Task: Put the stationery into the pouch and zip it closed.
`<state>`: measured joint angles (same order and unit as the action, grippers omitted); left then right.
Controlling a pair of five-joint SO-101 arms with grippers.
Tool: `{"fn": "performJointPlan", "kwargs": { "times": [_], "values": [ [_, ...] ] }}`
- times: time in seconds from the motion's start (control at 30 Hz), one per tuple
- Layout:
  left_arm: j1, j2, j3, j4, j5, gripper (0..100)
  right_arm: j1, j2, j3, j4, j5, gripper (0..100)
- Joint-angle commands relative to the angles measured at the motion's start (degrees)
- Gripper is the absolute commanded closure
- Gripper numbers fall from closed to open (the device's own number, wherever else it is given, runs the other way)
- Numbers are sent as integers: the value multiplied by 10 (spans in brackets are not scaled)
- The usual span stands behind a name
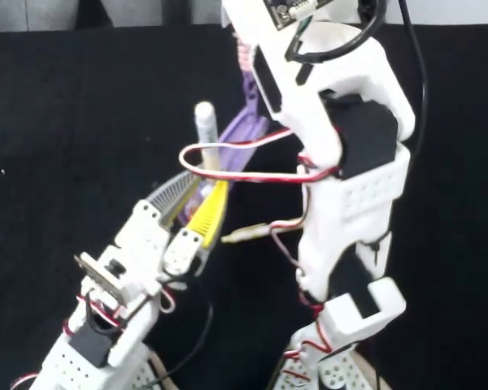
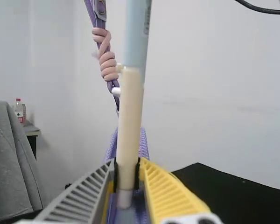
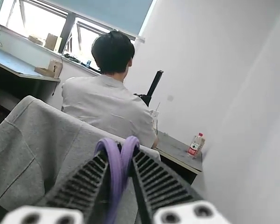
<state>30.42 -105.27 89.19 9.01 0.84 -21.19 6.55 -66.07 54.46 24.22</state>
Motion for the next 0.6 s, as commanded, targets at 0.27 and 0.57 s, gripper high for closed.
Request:
{"fn": "performJointPlan", "kwargs": {
  "times": [0.27, 0.57],
  "values": [
    [-31, 7, 47, -19, -4, 887, 7, -2, -6, -17, -6, 988],
    [-31, 7, 8, 55, -4, 855, 7, -1, -5, -17, -5, 988]
  ]
}}
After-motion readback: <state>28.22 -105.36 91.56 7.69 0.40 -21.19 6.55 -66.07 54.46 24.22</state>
